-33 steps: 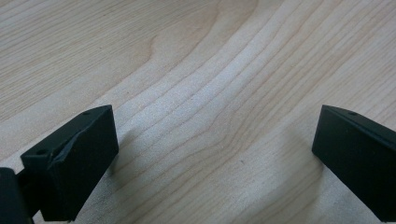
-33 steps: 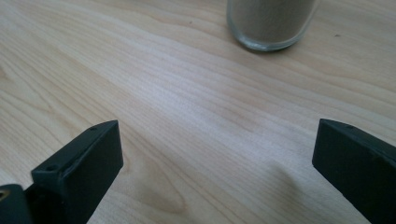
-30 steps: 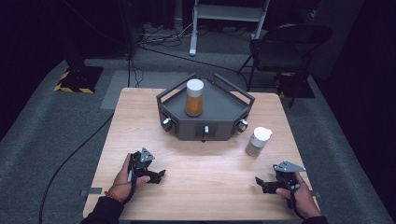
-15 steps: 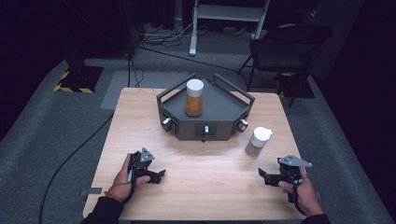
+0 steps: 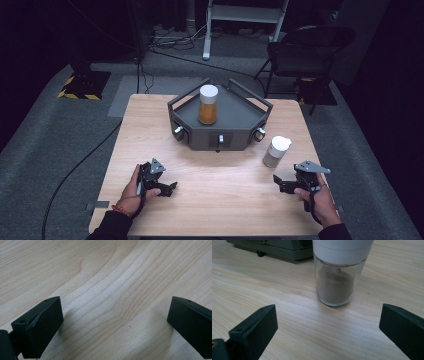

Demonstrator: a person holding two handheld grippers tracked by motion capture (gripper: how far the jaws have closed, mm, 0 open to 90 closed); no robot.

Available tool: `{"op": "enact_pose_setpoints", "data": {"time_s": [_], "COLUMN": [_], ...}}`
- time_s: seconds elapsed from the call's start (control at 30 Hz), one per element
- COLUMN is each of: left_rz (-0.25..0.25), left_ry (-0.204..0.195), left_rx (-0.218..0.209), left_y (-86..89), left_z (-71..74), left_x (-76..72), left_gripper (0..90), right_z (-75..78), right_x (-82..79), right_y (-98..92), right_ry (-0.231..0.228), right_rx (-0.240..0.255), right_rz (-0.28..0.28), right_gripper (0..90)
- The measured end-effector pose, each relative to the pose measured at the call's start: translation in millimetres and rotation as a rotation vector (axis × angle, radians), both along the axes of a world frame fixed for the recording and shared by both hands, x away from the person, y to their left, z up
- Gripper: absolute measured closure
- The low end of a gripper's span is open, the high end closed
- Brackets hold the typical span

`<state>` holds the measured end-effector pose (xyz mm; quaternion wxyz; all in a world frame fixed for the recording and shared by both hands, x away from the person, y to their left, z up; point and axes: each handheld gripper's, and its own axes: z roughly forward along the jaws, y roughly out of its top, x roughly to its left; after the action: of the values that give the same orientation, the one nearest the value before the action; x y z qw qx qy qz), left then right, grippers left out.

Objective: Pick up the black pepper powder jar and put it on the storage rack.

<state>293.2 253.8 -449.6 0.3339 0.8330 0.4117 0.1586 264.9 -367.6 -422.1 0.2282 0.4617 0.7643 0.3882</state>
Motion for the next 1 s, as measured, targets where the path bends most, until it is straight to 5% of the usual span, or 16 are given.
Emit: {"op": "enact_pose_setpoints", "data": {"time_s": [0.53,1.0], "left_rz": [-0.001,-0.002], "left_ry": [0.0,0.0], "left_rx": [0.001,0.0], "left_y": [0.1,0.2], "left_z": [0.1,0.0], "left_x": [0.1,0.3], "left_gripper": [0.4,0.4], "right_z": [-6.3,-11.9], "right_x": [17.5,28.3], "right_y": [16.7,22.1], "right_ry": [-0.041,-0.066], "right_rx": [-0.023,0.043], "right_rz": [0.016,-0.011], "right_gripper": [1.7,2.0]}}
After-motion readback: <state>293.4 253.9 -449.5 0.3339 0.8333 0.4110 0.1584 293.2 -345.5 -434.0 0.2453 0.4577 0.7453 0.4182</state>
